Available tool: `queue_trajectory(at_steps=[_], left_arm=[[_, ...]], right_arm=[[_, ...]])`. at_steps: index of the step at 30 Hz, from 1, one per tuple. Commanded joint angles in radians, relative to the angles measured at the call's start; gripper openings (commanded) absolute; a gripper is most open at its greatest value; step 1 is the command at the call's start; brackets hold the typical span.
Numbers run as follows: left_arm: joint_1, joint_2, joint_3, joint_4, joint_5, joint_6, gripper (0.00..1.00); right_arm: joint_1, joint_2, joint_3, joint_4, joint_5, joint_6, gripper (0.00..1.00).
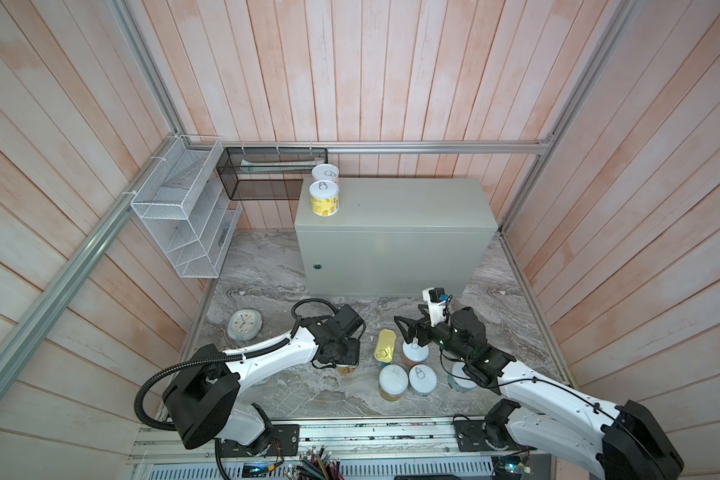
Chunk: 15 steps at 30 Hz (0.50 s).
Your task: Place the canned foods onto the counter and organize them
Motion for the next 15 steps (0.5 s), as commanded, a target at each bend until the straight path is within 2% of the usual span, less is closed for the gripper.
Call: queue_trajectory(at_steps=[1,8,15], left_arm=[[0.025,-0.050,0.004,0.009,0.008,0.024,0.49],[0.080,-0.098,0.005,-0.013,0.029,0.053,0.48],[0.114,-0.115,0.037,-0.026,0.053,0.076,0.48]], right_arm=[[0.002,0.016,0.031,0.021,-0.056,-0.006,0.98],[0.027,0.033,0.044,0.018,-0.080,-0.021,0.98],[0.085,0.048,0.043,0.056,-0.057,-0.019,0.98]])
